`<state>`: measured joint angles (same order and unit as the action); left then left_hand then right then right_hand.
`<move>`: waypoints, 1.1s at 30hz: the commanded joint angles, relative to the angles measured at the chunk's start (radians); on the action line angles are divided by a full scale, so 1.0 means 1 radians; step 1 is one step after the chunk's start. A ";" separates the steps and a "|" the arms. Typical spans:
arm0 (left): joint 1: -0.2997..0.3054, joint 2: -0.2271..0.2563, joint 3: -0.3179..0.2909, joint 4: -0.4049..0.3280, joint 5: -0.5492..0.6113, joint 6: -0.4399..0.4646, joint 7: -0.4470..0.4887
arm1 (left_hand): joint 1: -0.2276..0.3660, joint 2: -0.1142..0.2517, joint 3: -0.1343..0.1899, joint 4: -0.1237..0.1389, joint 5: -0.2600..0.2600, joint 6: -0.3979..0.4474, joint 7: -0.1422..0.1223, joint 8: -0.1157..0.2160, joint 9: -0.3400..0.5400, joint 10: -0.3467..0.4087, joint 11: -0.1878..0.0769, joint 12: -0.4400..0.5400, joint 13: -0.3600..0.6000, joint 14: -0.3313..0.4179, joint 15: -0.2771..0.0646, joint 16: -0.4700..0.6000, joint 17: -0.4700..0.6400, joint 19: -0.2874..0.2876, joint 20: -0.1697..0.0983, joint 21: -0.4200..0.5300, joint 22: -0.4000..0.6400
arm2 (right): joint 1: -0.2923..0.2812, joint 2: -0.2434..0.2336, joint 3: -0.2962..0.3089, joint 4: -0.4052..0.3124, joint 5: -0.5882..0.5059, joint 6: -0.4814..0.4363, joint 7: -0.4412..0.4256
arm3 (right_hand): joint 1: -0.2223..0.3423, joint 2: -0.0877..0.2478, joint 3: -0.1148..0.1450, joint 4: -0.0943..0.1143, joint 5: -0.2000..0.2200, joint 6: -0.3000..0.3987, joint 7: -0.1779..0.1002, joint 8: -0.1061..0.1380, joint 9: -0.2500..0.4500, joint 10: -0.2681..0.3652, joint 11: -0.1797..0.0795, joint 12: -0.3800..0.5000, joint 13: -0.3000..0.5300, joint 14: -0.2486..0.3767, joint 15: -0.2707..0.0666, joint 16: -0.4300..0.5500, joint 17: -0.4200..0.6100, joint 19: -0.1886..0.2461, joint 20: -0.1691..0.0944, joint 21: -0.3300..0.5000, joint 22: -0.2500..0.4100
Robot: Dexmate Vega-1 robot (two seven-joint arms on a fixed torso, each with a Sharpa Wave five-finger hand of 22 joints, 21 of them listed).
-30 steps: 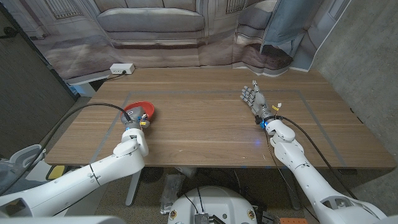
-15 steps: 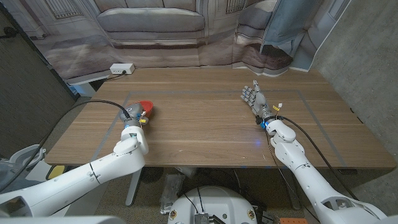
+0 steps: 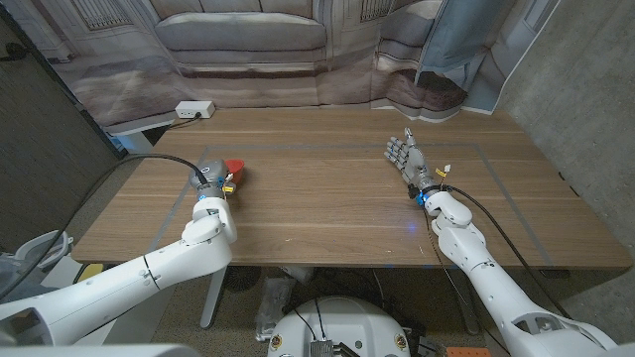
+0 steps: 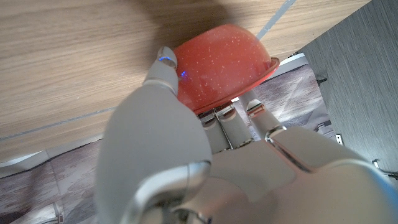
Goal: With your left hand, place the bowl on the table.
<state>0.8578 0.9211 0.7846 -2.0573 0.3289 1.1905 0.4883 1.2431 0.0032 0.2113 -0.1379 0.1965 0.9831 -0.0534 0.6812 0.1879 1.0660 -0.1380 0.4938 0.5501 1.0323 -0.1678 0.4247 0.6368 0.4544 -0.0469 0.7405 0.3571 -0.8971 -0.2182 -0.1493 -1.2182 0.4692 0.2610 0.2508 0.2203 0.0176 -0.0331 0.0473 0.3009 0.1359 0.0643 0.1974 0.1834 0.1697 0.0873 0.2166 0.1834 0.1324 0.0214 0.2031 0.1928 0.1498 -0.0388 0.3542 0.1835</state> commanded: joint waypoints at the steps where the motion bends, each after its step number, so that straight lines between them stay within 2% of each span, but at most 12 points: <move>1: -0.016 0.008 0.009 -0.009 0.009 0.011 -0.006 | 0.067 0.068 0.005 0.007 0.005 0.065 0.060 0.005 0.014 0.015 -0.005 0.003 0.004 0.009 -0.063 -0.006 0.009 -0.002 -0.074 0.009 0.001 | 0.014 0.010 0.004 0.025 0.002 0.011 0.013 | 0.005 0.003 -0.006 0.004 -0.005 0.005 0.005 -0.001 0.003 0.010 -0.002 0.000 0.003 0.010 0.002 0.001 0.003 0.012 -0.034 -0.004 0.002; 17: -0.037 0.024 0.020 -0.027 0.028 0.028 -0.015 | 0.068 0.063 0.006 0.009 0.004 0.064 0.059 0.002 0.009 0.018 -0.003 -0.001 0.015 0.019 -0.063 -0.014 0.030 -0.008 -0.076 0.030 -0.004 | 0.012 0.021 0.012 0.025 0.005 0.019 0.013 | 0.006 0.004 -0.008 0.003 -0.005 0.006 0.005 -0.001 0.003 0.010 -0.002 -0.001 0.003 0.012 0.003 0.000 0.004 0.013 -0.033 -0.008 0.002; 33: -0.013 0.046 -0.020 -0.066 0.027 0.029 -0.002 | 0.065 0.061 0.008 0.014 0.003 0.063 0.053 0.009 0.019 0.022 -0.009 -0.005 0.024 0.023 -0.062 -0.023 0.046 -0.018 -0.078 0.046 -0.009 | 0.004 0.016 0.009 0.003 0.007 0.018 0.005 | 0.006 0.005 -0.010 0.002 -0.006 0.007 0.006 -0.001 0.003 0.011 -0.002 -0.001 0.003 0.013 0.002 0.000 0.004 0.016 -0.034 -0.012 0.003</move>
<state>0.8353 0.9490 0.7835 -2.0960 0.3551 1.2137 0.4821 1.2445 0.0040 0.2113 -0.1379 0.1934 0.9828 -0.0530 0.6811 0.1880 1.0716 -0.1328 0.4896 0.5678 1.0455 -0.1737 0.4018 0.6789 0.4437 -0.0465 0.7782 0.3478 -0.8887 -0.2001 -0.1389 -1.2044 0.4734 0.2785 0.2617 0.2202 0.0176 -0.0388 0.0475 0.2940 0.1359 0.0643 0.1974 0.1835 0.1696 0.0873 0.2166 0.1834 0.1377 0.0269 0.2031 0.1928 0.1565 -0.0393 0.3438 0.1835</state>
